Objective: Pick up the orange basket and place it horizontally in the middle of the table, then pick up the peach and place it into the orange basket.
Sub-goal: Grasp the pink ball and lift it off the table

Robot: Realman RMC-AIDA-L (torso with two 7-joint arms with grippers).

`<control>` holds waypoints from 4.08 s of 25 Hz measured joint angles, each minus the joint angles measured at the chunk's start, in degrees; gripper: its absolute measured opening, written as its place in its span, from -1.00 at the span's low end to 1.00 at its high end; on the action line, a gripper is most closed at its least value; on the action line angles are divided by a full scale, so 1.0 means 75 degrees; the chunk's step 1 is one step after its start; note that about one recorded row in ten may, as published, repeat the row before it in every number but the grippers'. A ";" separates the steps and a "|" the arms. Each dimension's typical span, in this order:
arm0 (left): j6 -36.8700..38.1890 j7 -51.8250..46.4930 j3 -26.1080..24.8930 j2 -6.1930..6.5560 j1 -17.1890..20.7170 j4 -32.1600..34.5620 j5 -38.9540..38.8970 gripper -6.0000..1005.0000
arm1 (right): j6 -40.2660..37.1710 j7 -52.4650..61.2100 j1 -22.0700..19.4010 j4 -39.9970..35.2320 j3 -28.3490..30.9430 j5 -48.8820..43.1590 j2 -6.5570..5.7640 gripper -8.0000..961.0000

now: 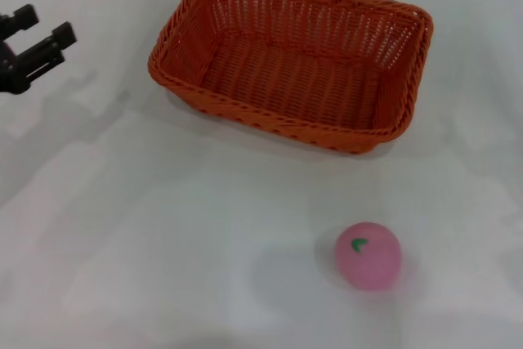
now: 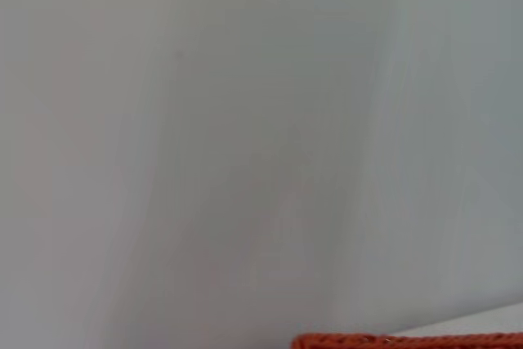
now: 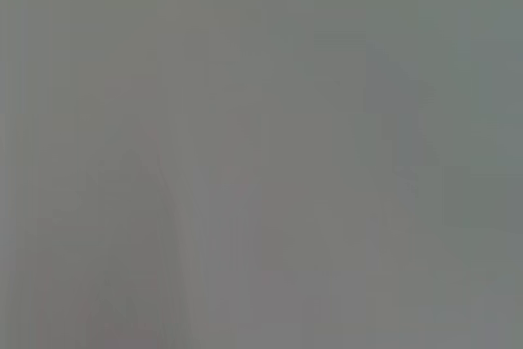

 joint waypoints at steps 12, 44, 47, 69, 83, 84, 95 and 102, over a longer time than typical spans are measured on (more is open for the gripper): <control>-0.0100 0.1034 -0.0747 0.0007 0.0203 0.0582 -0.0285 0.34 | 0.0613 0.2817 -0.0345 -0.3398 -0.0902 -0.2406 -0.0021 0.72; -0.0137 0.1865 -0.1076 -0.0006 0.0319 0.0884 -0.0677 0.33 | -0.0237 0.3216 0.1100 -0.3370 -0.5169 -0.4684 -0.0016 0.69; -0.0203 0.1945 -0.1162 0.0000 0.0323 0.0982 -0.0760 0.33 | -0.0270 0.3260 0.1115 -0.3365 -0.5599 -0.4677 -0.0001 0.69; -0.0401 0.2115 -0.1167 0.0017 0.0419 0.0997 -0.0927 0.33 | -0.1067 0.3210 0.1181 -0.3048 -0.6646 -0.4189 0.0035 0.50; -0.0400 0.2218 -0.1180 0.0013 0.0418 0.0971 -0.0928 0.34 | -0.1130 0.3208 0.1216 -0.3051 -0.6657 -0.4234 0.0033 -0.27; -0.0400 0.2221 -0.1179 0.0013 0.0410 0.0979 -0.0928 0.34 | -0.1139 0.3208 0.1219 -0.3052 -0.6659 -0.4229 0.0031 -0.28; -0.0353 0.2300 -0.1179 0.0005 0.0404 0.1000 -0.0928 0.33 | -0.1139 0.2919 0.1375 -0.3042 -0.6673 -0.4108 0.0022 -0.65; -0.0373 0.2304 -0.1178 0.0001 0.0400 0.0997 -0.0928 0.33 | -0.1263 0.2966 0.1618 -0.3039 -0.6670 -0.3971 0.0022 -0.83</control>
